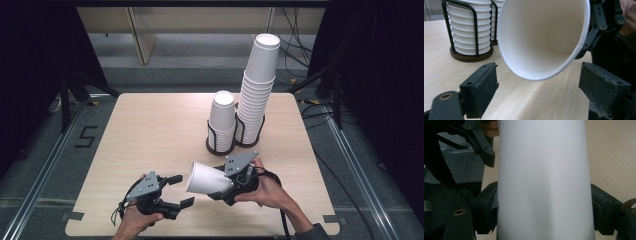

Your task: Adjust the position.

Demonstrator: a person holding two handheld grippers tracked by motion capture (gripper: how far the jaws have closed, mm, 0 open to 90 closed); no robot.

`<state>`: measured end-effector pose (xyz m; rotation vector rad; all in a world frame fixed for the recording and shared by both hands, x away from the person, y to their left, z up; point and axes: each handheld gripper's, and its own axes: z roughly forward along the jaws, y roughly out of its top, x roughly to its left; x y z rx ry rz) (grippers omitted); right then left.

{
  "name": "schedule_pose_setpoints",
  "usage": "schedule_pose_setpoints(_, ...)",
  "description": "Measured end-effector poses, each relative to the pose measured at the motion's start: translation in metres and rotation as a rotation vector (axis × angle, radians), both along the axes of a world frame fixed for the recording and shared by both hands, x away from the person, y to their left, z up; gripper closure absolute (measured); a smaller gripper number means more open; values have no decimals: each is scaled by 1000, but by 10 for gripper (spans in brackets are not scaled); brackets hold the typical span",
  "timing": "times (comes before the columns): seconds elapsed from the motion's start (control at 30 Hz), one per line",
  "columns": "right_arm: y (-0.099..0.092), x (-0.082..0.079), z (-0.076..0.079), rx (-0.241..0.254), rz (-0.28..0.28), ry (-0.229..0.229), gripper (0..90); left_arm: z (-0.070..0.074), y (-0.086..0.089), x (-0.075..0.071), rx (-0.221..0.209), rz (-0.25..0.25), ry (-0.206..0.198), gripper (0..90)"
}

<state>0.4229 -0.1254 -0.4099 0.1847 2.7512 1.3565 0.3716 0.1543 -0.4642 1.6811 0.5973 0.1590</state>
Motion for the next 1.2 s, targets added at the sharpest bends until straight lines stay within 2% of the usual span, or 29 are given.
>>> schedule_pose_setpoints(0.07, 1, -1, -1, 16, 11, 5, 233, 0, 0, 0, -17, -10, -5, 146)
schedule_pose_setpoints(0.1, 1, -1, -1, 17, 15, 8, 233, 1, 0, 0, -3, -7, -1, 146)
schedule_pose_setpoints(0.23, 3, -1, -3, 36, 40, 23, 233, 2, -1, -1, -18, -22, -2, 146)
schedule_pose_setpoints(0.37, 5, -2, -5, 41, 56, 28, 233, 2, -2, -1, -13, -22, -2, 143)
schedule_pose_setpoints(0.57, 8, -4, -9, 57, 81, 40, 233, 2, -3, -2, -8, -30, -16, 85)
schedule_pose_setpoints(0.63, 9, -4, -9, 58, 86, 29, 233, 2, -4, -2, -6, -37, -16, 75)
schedule_pose_setpoints(0.7, 10, -5, -10, 57, 92, 43, 233, 2, -5, -2, -7, -39, -19, 63)
schedule_pose_setpoints(0.77, 12, -6, -11, 57, 106, 44, 233, 3, -5, -3, -5, -45, -30, 51)
schedule_pose_setpoints(0.8, 12, -6, -11, 57, 106, 44, 233, 2, -6, -3, -21, -51, -37, 51)
schedule_pose_setpoints(0.83, 12, -6, -11, 59, 109, 46, 233, 4, -6, -4, -8, -46, -38, 47)
schedule_pose_setpoints(0.97, 15, -8, -13, 74, 132, 56, 233, 5, -7, -5, -14, -55, -52, 31)
schedule_pose_setpoints(1.03, 16, -7, -14, 73, 135, 44, 233, 4, -8, -5, -19, -59, -57, 27)
schedule_pose_setpoints(1.07, 17, -8, -15, 72, 140, 61, 233, 4, -9, -5, -32, -68, -64, 27)
schedule_pose_setpoints(1.1, 17, -8, -15, 72, 140, 61, 233, 4, -9, -5, -32, -68, -64, 25)
schedule_pose_setpoints(1.13, 17, -8, -16, 73, 142, 62, 233, 5, -8, -6, -15, -57, -59, 25)
schedule_pose_setpoints(1.2, 18, -9, -16, 78, 148, 63, 233, 6, -8, -7, -15, -61, -70, 23)
